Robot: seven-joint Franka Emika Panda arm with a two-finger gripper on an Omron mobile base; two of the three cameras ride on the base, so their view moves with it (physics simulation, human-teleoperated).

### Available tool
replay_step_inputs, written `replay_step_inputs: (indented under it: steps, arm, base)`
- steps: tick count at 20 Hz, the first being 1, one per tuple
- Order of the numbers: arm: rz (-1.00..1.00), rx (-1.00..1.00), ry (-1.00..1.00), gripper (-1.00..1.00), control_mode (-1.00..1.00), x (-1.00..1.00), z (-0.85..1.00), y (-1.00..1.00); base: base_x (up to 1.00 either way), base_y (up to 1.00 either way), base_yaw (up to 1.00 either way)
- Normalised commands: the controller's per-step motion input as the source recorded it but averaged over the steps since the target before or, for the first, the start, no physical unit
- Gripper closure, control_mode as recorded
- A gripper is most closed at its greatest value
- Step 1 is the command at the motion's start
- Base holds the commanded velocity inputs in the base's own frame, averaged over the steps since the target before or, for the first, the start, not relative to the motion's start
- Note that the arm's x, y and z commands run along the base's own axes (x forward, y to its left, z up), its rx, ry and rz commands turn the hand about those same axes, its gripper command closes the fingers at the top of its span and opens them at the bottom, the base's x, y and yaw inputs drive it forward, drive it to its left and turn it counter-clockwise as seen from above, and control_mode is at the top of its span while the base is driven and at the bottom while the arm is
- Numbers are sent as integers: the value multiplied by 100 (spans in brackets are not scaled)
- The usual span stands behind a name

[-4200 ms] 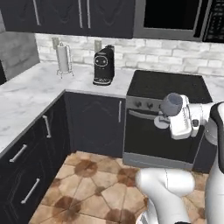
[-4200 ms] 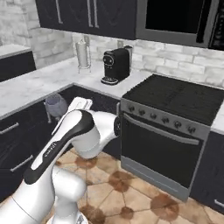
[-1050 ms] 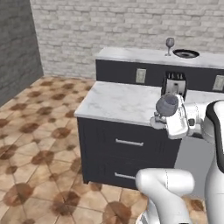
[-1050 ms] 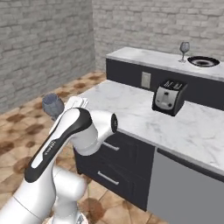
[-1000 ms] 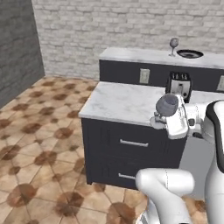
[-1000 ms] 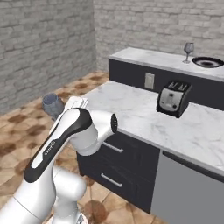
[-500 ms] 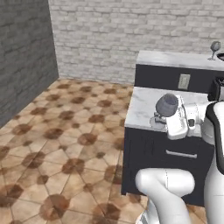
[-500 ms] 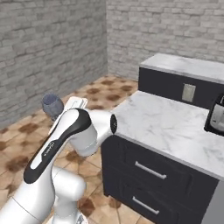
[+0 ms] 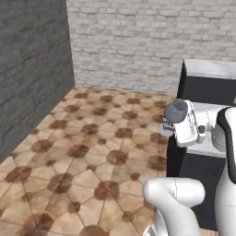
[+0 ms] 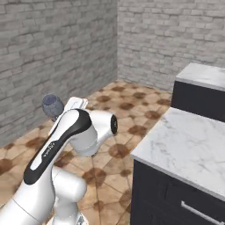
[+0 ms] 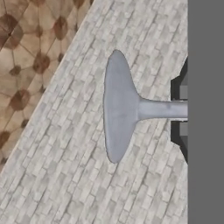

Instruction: Retrieve the wine glasses from the counter and place one next to each plate.

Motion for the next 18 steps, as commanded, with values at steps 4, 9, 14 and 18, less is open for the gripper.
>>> replay_step_inputs:
  steps: [4,9,14,18]
  arm:
    - [0,0,0,100,100,0,0,0]
    - [0,0,0,100,100,0,0,0]
    - [0,0,0,100,100,0,0,0]
    - [0,0,0,100,100,0,0,0]
  base:
    - [100,100,-2]
    - [100,100,-9]
    - [100,73,-15]
    - [100,30,-23]
